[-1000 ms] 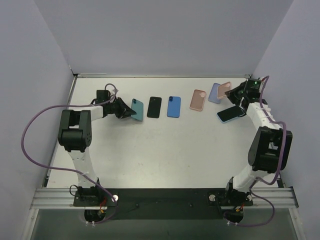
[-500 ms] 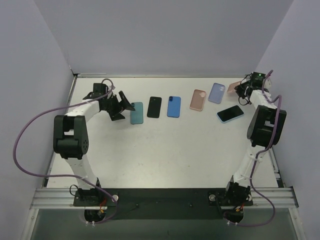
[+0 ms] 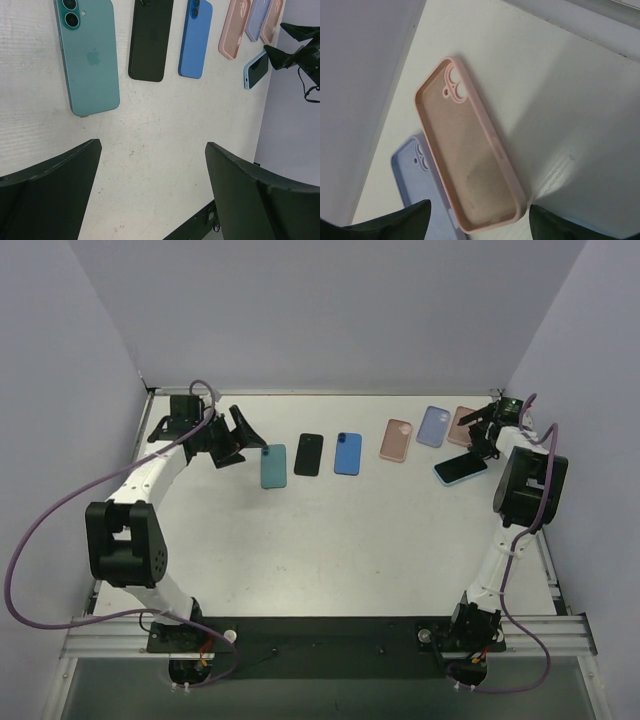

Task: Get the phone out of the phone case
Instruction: Pick up the phone at the center of the board.

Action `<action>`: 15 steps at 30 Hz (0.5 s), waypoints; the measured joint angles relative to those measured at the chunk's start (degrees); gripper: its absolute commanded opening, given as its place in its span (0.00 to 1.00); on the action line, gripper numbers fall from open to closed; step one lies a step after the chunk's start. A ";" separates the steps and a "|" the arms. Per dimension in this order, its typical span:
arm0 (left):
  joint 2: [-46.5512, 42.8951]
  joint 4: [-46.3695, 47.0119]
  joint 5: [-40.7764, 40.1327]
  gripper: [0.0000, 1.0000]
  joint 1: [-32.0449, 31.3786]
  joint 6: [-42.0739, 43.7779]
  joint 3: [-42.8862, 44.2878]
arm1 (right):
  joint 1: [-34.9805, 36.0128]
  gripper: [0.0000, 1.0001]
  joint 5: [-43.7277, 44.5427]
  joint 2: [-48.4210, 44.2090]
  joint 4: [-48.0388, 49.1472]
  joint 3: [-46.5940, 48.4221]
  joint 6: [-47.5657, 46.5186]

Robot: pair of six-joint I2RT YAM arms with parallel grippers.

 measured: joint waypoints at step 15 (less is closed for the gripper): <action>-8.76 -1.18 1.88 0.98 -0.52 -0.26 -1.01 | 0.11 0.86 4.26 -19.82 0.35 -22.32 -4.24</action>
